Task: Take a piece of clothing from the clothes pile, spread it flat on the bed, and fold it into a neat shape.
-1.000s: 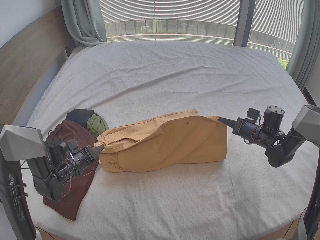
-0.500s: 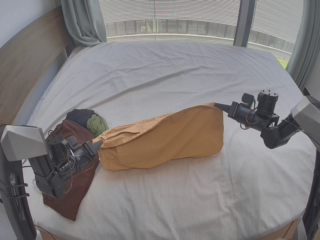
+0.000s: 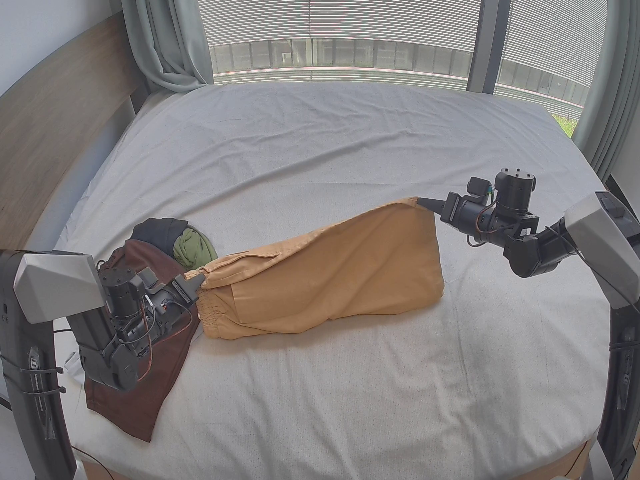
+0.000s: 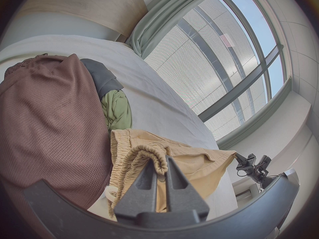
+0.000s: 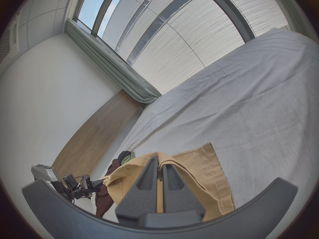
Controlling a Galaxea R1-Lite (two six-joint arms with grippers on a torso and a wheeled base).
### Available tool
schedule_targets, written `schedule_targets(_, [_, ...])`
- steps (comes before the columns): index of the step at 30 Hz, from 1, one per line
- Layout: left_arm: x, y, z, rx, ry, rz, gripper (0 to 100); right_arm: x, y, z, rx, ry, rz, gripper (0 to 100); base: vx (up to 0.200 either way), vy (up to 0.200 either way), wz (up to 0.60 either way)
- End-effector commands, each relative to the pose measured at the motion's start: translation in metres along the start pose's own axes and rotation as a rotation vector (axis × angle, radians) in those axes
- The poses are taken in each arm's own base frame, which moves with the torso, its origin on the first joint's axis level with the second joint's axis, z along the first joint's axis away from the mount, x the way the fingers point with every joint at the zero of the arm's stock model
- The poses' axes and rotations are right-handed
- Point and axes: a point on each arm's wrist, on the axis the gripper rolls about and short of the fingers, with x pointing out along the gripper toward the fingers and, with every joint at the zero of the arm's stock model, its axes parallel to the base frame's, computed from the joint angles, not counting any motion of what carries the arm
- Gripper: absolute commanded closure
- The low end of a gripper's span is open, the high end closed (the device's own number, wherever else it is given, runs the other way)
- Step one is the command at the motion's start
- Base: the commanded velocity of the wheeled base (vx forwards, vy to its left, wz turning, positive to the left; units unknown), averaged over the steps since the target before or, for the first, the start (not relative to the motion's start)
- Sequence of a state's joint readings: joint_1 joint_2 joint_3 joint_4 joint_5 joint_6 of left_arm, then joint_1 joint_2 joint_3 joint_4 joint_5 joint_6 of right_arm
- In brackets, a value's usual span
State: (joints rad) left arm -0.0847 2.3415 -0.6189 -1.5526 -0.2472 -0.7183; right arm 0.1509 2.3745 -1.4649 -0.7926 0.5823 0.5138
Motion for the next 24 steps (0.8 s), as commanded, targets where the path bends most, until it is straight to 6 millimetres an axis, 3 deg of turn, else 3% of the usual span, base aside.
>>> schedule_targets(1, [0.006, 0.008, -0.006, -0.005, 0.006, 0.016, 100, 0.010, -0.014, -0.009, 0.007, 0.007, -0.005, 100, 0.000, 0.000, 0.00])
schedule_targets(10, [0.015, 0.014, -0.006, -0.007, -0.032, 0.042, 100, 0.015, -0.026, 0.002, 0.009, -0.006, -0.025, 100, 0.000, 0.000, 0.00])
schedule_targets(24, [0.017, 0.016, -0.001, -0.004, -0.051, 0.042, 100, 0.024, -0.034, -0.006, 0.009, 0.002, -0.024, 100, 0.000, 0.000, 0.00])
